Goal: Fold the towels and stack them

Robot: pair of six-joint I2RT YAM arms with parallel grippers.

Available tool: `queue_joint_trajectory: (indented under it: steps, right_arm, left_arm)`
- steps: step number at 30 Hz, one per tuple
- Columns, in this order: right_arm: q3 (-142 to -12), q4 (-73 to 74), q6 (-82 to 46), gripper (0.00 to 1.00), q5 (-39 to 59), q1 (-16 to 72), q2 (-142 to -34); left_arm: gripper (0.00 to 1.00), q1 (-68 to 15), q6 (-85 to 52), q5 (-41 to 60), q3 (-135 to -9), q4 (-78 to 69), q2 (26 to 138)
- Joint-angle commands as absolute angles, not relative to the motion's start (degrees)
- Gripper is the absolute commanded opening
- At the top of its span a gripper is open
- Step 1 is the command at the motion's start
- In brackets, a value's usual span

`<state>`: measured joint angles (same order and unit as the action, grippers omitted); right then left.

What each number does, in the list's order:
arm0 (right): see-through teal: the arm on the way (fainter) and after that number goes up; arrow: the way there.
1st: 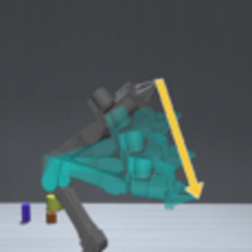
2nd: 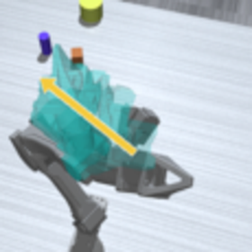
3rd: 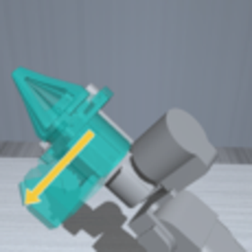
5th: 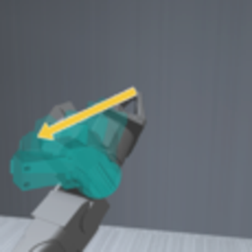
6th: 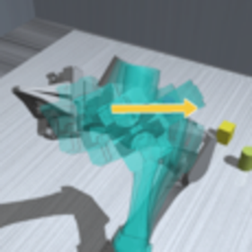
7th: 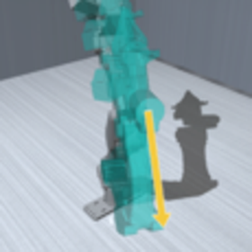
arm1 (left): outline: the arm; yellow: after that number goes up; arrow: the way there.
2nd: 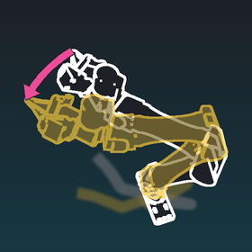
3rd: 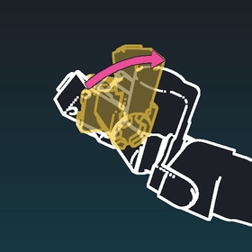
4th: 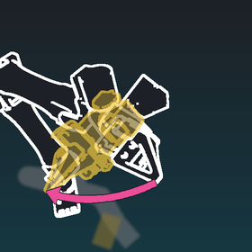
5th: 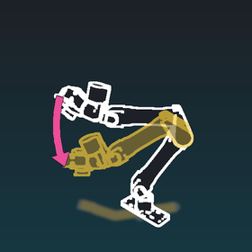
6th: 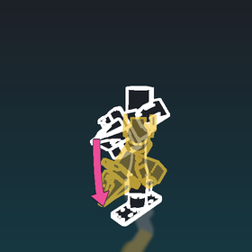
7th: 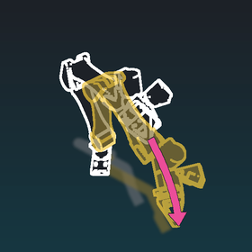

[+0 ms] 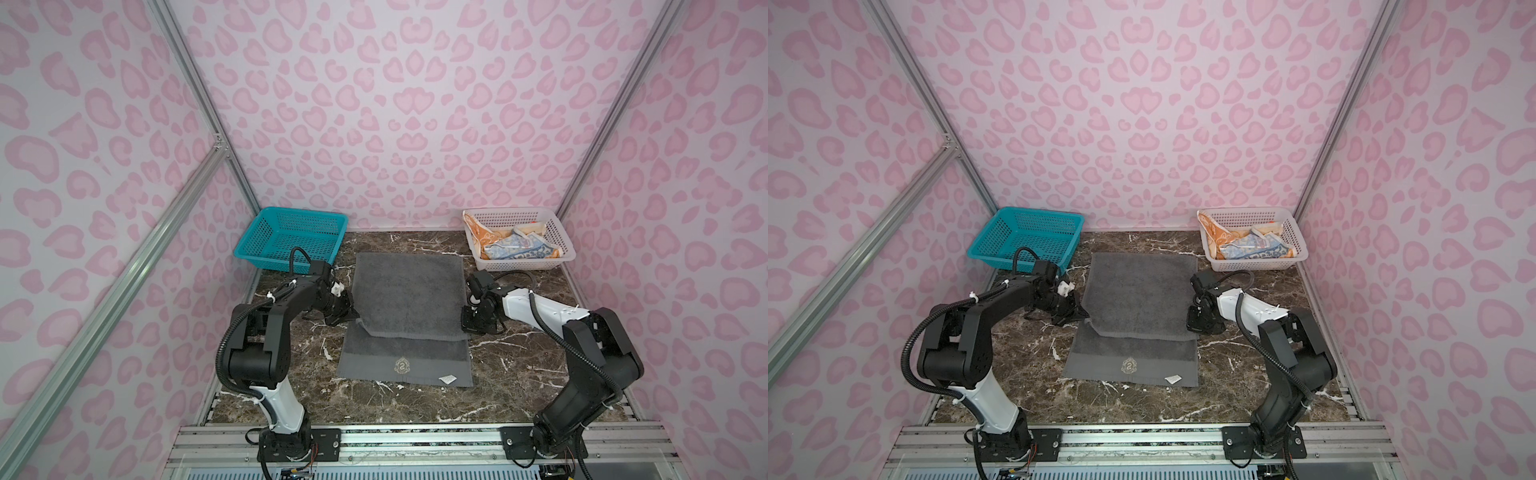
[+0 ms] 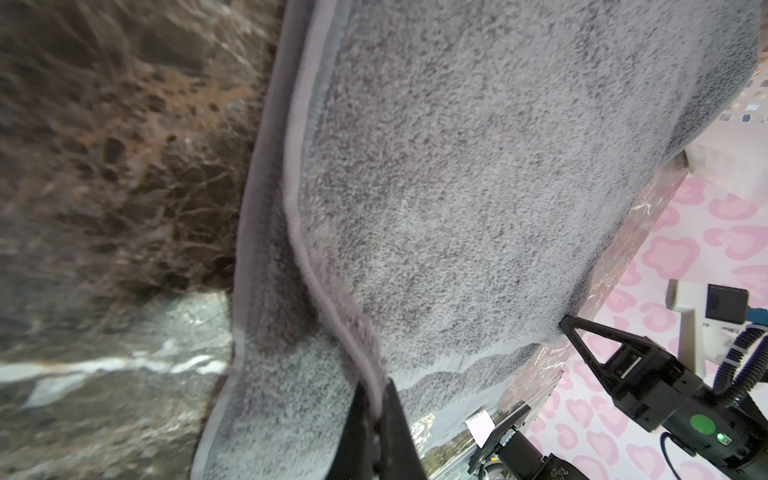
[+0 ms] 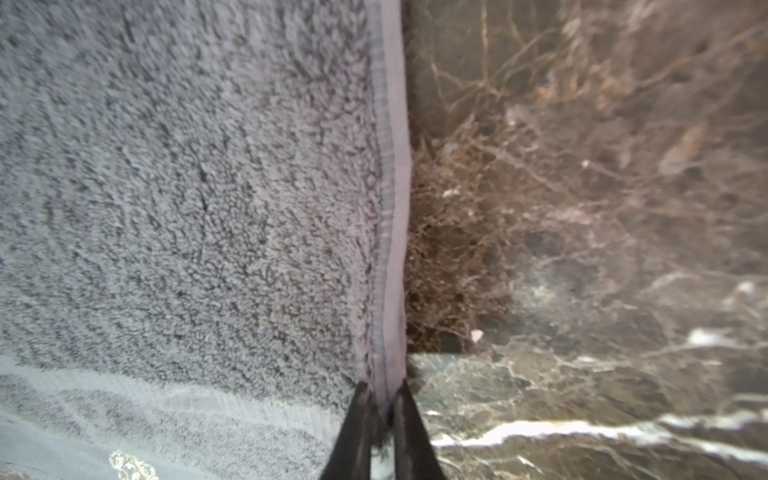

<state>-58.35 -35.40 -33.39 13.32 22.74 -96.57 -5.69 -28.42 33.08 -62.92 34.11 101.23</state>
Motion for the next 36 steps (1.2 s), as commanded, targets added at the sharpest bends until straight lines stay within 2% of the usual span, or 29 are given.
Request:
queue_joint_trajectory:
  steps: [1,3,12,16,20,24,30,36]
  right_arm:
    - [-58.5,-34.9,-33.0,0.04,13.6,22.8,-96.9]
    - [-58.9,-34.8,-32.8,0.00,13.7,22.8,-96.8]
    - [-63.5,-36.0,-28.7,0.00,14.6,22.5,-94.0]
    - [-68.5,-42.4,-25.8,0.00,14.4,22.2,-89.7]
    - [-67.2,-49.2,-24.9,0.00,16.8,22.6,-83.1]
    - [-58.6,-50.5,-28.7,0.00,18.2,26.0,-80.7]
    - [-48.7,-42.3,-34.4,0.00,18.5,30.0,-84.5]
    - [-51.7,-37.4,-33.5,0.00,15.3,28.3,-93.2]
  left_arm:
    - [0.03,-5.7,-28.3,33.5,-63.6,33.5,101.4]
    - [0.03,-5.7,-28.3,33.6,-63.7,33.5,101.4]
    - [0.03,-5.6,-26.3,36.3,-68.1,34.6,100.4]
    - [0.03,-5.2,-24.3,38.1,-71.1,38.3,96.6]
    - [0.03,-4.7,-23.9,37.4,-67.8,42.1,89.7]
    - [0.03,-4.7,-24.6,35.4,-58.5,41.8,85.6]
    - [0.03,-4.9,-26.1,32.0,-50.4,37.3,88.7]
    - [0.03,-4.9,-26.4,29.2,-52.7,34.8,94.9]
